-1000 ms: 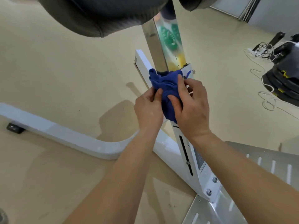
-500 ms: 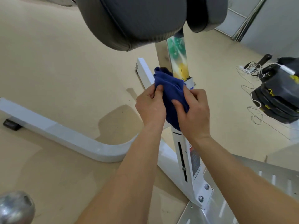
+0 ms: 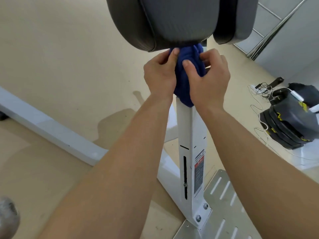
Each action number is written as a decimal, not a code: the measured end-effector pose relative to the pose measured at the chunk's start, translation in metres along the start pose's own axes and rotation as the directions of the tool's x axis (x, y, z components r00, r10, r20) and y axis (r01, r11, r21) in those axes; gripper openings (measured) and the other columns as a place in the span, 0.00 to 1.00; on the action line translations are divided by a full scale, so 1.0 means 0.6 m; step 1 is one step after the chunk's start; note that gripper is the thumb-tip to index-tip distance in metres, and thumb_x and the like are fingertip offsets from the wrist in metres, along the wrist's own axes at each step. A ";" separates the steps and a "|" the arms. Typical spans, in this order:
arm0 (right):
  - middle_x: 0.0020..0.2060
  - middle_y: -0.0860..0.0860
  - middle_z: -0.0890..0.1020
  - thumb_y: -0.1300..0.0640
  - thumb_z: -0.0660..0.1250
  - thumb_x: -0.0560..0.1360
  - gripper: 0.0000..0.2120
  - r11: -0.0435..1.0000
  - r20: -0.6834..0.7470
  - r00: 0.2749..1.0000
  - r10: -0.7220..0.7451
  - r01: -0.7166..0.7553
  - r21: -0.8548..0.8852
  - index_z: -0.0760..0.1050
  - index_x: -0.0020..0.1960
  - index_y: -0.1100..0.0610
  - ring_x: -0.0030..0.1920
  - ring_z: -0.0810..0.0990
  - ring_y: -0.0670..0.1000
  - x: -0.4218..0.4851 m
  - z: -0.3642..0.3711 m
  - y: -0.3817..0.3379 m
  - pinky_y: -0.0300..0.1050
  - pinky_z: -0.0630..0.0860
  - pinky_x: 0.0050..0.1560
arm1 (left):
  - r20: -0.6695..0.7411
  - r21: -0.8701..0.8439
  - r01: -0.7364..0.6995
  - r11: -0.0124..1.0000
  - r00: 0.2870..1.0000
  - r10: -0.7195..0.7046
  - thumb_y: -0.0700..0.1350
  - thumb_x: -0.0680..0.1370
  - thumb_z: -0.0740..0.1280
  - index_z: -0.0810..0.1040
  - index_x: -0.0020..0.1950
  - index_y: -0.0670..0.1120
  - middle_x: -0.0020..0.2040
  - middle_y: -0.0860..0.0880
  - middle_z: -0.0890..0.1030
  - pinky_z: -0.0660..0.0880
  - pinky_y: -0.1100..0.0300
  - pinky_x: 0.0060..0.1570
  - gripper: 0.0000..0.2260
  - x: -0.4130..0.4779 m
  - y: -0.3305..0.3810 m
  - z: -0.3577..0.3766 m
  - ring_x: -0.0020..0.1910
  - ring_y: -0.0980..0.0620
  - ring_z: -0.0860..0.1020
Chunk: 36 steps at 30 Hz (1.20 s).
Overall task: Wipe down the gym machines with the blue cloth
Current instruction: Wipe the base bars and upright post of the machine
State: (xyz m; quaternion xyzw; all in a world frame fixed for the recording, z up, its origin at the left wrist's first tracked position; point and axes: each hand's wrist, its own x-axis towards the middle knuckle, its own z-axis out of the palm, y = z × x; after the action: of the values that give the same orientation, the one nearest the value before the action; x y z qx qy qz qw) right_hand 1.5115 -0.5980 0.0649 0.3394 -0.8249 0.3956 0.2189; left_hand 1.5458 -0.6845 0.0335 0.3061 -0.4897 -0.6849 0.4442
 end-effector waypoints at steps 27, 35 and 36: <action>0.47 0.47 0.72 0.51 0.72 0.75 0.09 0.972 0.194 0.963 0.189 -0.155 -0.176 0.71 0.48 0.49 0.40 0.72 0.39 -0.177 -0.061 0.099 0.24 0.66 0.41 | 0.123 0.189 0.142 0.972 0.978 -0.166 0.48 0.79 0.66 0.82 0.41 0.53 0.37 0.54 0.83 0.76 0.61 0.39 0.08 -0.166 -0.129 -0.051 0.38 0.55 0.80; 0.47 0.48 0.73 0.52 0.72 0.74 0.12 0.928 0.176 0.921 0.348 -0.313 -0.202 0.69 0.47 0.51 0.39 0.71 0.39 -0.289 -0.060 0.148 0.27 0.66 0.40 | 0.202 0.340 0.095 0.935 0.964 -0.172 0.45 0.77 0.70 0.83 0.46 0.49 0.41 0.56 0.82 0.70 0.74 0.38 0.03 -0.206 -0.186 -0.077 0.39 0.59 0.77; 0.47 0.48 0.73 0.52 0.73 0.74 0.12 0.921 0.175 0.914 0.366 -0.330 -0.206 0.68 0.46 0.51 0.39 0.71 0.39 -0.292 -0.061 0.147 0.27 0.66 0.40 | 0.190 0.359 0.087 0.929 0.968 -0.164 0.45 0.76 0.70 0.83 0.48 0.48 0.44 0.55 0.81 0.70 0.75 0.40 0.03 -0.206 -0.186 -0.077 0.40 0.60 0.77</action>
State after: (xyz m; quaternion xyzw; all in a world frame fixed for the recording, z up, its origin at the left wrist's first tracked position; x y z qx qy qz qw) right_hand 1.5686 -0.4608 -0.0683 0.2064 -0.9216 0.3176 0.0847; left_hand 1.6027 -0.5767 -0.0890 0.3341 -0.6276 -0.6440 0.2823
